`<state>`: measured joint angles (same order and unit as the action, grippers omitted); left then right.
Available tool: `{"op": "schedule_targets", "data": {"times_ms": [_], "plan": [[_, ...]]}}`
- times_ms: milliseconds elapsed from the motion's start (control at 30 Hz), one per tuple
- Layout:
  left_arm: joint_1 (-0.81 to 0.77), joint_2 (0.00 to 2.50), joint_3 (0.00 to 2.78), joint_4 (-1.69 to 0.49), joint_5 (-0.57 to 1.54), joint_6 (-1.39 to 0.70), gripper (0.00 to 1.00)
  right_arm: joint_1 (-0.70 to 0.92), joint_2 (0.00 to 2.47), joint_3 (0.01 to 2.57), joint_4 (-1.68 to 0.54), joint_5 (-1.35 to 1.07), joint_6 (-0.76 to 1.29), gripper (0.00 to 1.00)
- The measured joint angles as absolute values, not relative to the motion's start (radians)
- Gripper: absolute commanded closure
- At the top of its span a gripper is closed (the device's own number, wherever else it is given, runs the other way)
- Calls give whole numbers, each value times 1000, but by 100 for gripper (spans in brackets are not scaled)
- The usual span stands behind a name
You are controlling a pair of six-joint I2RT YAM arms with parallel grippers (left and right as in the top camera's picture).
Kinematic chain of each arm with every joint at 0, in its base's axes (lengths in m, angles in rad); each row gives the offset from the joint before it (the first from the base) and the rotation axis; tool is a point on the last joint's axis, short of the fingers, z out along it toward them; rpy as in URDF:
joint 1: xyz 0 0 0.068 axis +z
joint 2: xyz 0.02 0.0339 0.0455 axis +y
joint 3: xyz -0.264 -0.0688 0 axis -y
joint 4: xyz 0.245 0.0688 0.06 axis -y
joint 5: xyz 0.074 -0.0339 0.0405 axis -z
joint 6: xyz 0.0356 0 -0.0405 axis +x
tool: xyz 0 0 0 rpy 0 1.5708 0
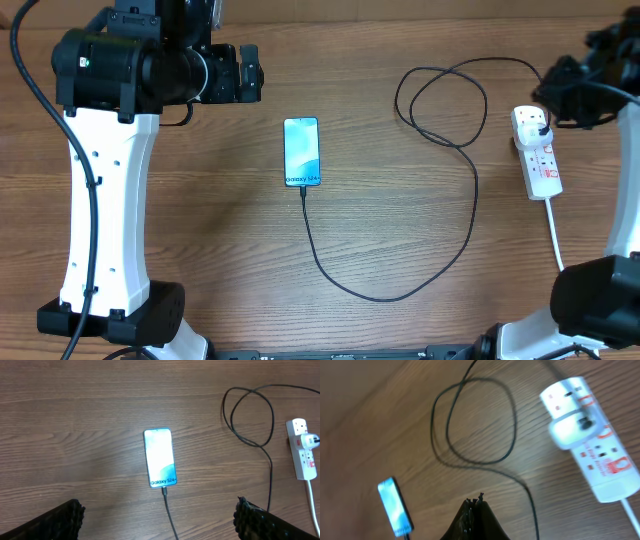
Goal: Plug charger to phone and switch on socket
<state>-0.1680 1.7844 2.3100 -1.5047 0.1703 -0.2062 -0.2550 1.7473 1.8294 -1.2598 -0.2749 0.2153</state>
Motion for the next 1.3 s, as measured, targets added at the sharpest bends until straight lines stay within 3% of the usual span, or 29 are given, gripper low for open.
{"op": "schedule_targets", "data": {"times_ms": [333,700,1300], "plan": [[-168,1784,2310,-1505,171,-206,0,-129,1747,1829,-1299,-274,162,96],[-168,1784,2310,-1505,171,-206,0,-96,1713,1829,-1316,-273,156,96],[-168,1784,2310,-1505,171,-206,0,-96,1377,1829,-1504,-229,156,96]]}}
